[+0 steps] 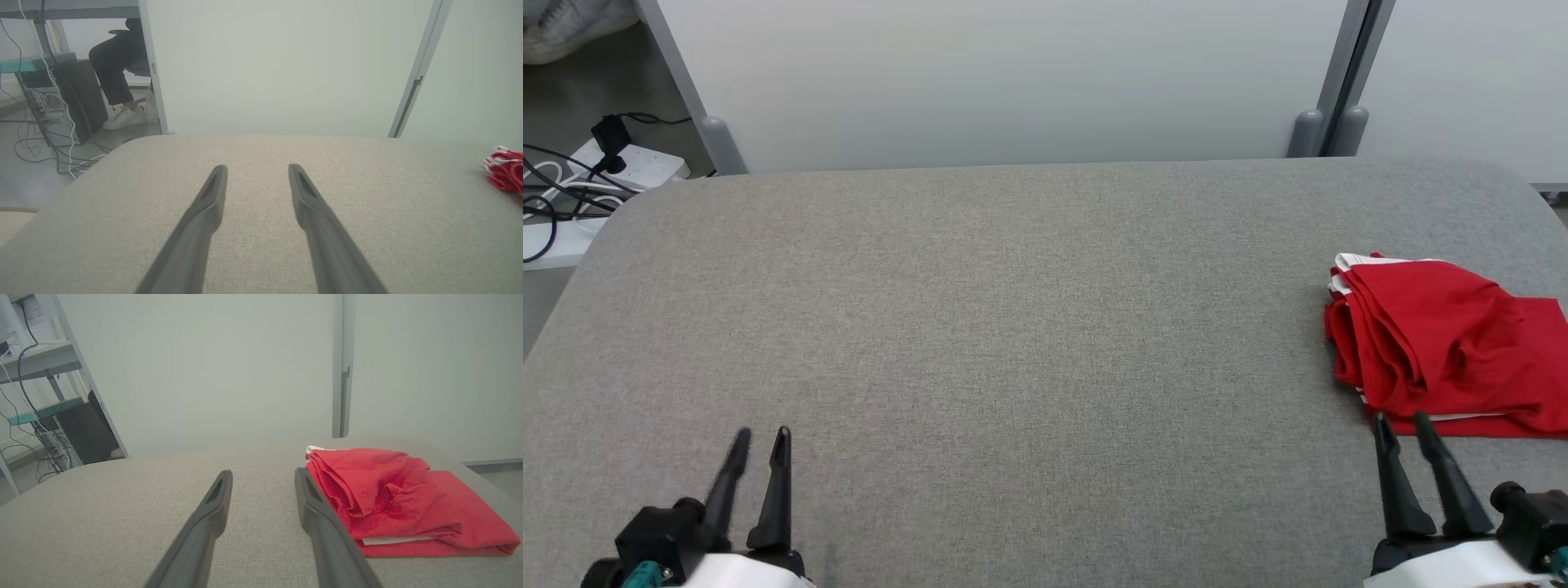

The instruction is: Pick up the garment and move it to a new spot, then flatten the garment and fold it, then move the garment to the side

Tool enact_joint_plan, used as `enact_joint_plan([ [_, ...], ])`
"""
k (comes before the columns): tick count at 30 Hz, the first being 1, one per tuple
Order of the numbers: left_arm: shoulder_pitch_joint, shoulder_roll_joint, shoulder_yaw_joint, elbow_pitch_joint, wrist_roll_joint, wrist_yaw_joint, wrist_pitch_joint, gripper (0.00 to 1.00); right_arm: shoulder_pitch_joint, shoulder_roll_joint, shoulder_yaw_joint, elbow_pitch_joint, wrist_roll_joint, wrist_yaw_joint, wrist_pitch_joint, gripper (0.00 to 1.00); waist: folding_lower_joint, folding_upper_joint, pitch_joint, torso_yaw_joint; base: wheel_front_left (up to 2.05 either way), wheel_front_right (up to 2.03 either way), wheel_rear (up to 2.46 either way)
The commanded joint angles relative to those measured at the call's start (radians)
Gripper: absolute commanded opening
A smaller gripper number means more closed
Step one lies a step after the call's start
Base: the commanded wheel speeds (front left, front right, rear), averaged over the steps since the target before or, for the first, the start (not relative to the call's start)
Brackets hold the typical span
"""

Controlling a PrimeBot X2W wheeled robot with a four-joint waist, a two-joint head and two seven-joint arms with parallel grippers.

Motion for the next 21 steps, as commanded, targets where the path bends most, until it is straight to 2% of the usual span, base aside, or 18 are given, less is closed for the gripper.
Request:
enact_joint_plan([
  [1,0.001,-0.003,0.000,0.004,-0.001,0.000,0.000,0.00,0.001,0.001,0.000,0.005,0.001,0.000,0.000,0.00,0.0000,0.0000,0.000,0.000,0.00,0.00,0.00],
  [8,-0.009,-0.014,0.010,0.018,-0.071,-0.007,0.020,0.00,-0.005,0.000,0.000,0.017,0.080,0.000,0.011,0.00,0.0022,0.0000,-0.002,-0.001,0.00,0.00,0.00],
  [12,-0.013,-0.018,0.014,0.021,-0.113,-0.011,0.029,0.00,-0.011,-0.003,-0.001,0.025,0.127,0.000,0.018,0.00,0.0002,0.0000,0.000,-0.002,0.00,0.00,0.00],
  [21,-0.025,-0.027,0.024,0.029,-0.207,-0.020,0.050,0.00,-0.026,-0.007,-0.003,0.041,0.231,0.000,0.035,0.00,0.0000,0.0000,0.001,-0.003,0.00,0.00,0.00],
])
